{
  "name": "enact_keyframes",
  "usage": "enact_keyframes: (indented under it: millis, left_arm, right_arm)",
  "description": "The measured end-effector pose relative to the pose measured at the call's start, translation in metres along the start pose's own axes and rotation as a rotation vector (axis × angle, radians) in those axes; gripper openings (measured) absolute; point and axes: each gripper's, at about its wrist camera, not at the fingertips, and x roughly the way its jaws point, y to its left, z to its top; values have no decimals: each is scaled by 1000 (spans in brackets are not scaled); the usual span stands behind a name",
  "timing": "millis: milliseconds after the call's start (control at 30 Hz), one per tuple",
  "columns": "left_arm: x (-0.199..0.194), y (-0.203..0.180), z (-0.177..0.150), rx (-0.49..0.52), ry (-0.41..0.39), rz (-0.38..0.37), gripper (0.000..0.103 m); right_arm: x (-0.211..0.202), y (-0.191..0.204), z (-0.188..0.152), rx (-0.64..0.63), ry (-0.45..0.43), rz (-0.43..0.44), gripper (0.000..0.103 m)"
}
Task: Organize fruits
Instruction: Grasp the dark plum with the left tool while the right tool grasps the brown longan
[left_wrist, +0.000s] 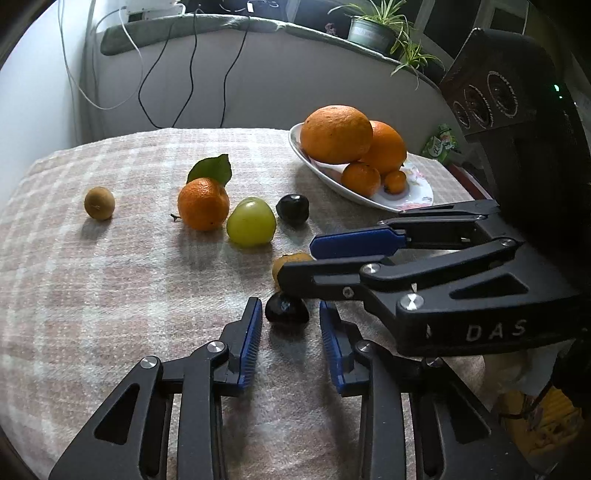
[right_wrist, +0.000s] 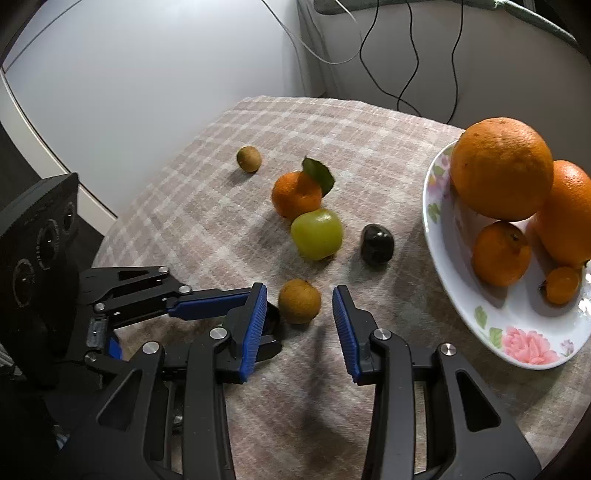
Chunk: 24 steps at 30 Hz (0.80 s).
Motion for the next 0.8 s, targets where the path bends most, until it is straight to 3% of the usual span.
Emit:
enact_keyframes:
  millis: [167,300,800]
  left_arm:
    - [-1,0,0,5,2,8,22]
    - [-4,-1,-1,12,3,10,22]
    - [-15,5,-4,4,-1,19,22]
  right_arm:
    - [1,1,-1,3,9,16,39]
    - [1,-2,-1,17,18,42,39]
    - [10,-7,-1,30,33,10,39]
